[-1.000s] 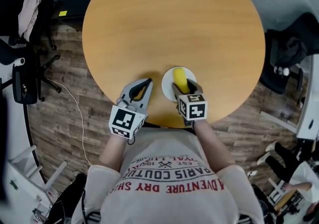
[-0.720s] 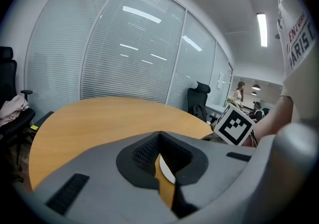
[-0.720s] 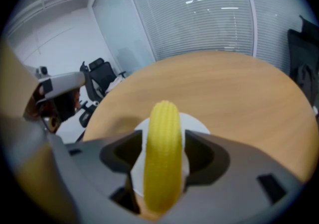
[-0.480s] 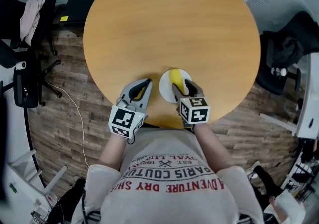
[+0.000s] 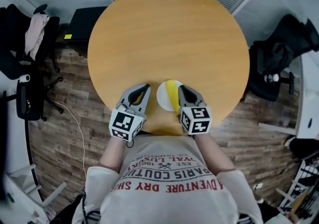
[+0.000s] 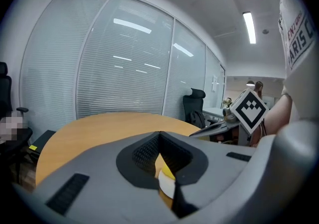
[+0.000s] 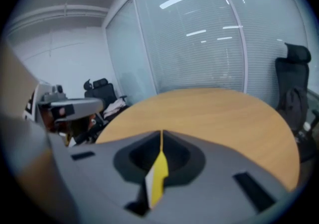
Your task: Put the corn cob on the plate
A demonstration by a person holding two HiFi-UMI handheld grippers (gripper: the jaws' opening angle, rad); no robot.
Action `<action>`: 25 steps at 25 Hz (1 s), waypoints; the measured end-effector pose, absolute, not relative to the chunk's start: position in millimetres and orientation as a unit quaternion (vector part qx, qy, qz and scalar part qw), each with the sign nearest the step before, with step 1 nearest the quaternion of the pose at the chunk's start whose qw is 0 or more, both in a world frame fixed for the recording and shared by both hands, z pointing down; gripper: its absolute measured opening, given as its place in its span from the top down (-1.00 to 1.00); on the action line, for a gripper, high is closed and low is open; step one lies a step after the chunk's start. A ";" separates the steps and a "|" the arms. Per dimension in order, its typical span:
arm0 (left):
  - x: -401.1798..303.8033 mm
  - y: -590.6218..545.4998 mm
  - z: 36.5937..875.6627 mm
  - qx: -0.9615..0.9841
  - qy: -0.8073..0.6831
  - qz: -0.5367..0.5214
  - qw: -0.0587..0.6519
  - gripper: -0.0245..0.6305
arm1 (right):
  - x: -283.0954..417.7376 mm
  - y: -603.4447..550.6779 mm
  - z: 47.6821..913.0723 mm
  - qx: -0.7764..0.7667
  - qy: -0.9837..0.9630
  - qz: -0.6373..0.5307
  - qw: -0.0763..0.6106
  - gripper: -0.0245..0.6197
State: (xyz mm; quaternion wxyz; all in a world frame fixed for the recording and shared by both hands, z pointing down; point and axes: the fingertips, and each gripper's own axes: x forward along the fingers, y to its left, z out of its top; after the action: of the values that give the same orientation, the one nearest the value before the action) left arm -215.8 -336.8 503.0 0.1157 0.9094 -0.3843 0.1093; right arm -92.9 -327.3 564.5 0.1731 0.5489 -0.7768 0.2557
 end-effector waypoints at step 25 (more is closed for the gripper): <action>-207.0 -342.0 393.6 0.929 -0.368 0.023 0.028 0.82 | -83.8 -326.2 424.8 0.578 -0.811 0.086 0.028 0.83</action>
State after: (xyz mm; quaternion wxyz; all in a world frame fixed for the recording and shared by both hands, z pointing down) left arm -207.0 -342.0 393.6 0.0284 0.9293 -0.3676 0.0227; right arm -83.8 -326.2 424.8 0.0280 0.5778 -0.8112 0.0857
